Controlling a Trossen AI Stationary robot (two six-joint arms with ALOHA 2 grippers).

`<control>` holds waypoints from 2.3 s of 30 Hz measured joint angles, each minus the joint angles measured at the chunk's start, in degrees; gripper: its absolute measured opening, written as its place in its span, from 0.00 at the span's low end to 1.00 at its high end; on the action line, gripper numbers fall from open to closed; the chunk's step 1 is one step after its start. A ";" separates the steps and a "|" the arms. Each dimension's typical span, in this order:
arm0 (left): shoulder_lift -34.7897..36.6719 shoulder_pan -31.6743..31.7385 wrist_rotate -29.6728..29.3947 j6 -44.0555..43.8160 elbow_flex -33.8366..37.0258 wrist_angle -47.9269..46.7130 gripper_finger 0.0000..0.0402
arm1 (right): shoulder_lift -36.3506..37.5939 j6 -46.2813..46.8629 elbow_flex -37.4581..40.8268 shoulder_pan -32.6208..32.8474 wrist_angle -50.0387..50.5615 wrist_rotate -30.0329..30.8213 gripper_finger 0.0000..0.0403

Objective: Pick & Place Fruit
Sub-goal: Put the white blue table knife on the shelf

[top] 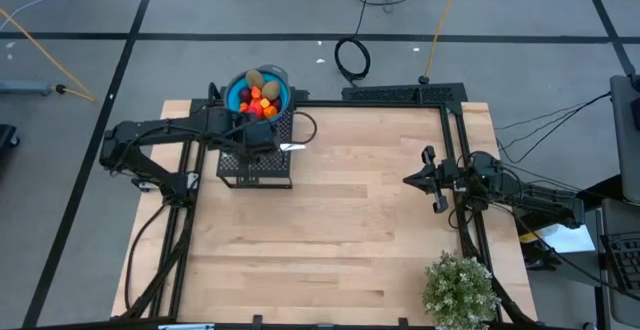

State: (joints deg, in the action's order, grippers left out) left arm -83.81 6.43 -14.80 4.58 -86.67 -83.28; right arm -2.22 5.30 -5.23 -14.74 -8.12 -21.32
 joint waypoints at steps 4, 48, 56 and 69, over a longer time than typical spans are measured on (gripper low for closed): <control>0.00 0.69 -0.02 -0.40 0.00 0.05 0.09 | 0.02 -0.02 0.00 0.00 0.79 -0.01 0.00; 0.28 8.45 2.31 9.28 15.91 6.78 0.09 | 0.02 -0.42 0.00 0.00 1.75 -0.02 0.00; 0.28 8.45 0.78 10.14 15.91 6.59 0.09 | 0.00 -0.42 0.00 0.00 1.74 -0.01 0.00; 0.28 8.45 0.67 10.07 15.91 4.70 0.12 | 0.00 -0.42 0.00 0.00 1.71 0.00 0.00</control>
State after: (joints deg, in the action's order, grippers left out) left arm -83.53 14.87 -14.13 14.65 -70.76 -78.58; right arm -2.22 4.89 -5.23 -14.74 -6.42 -21.32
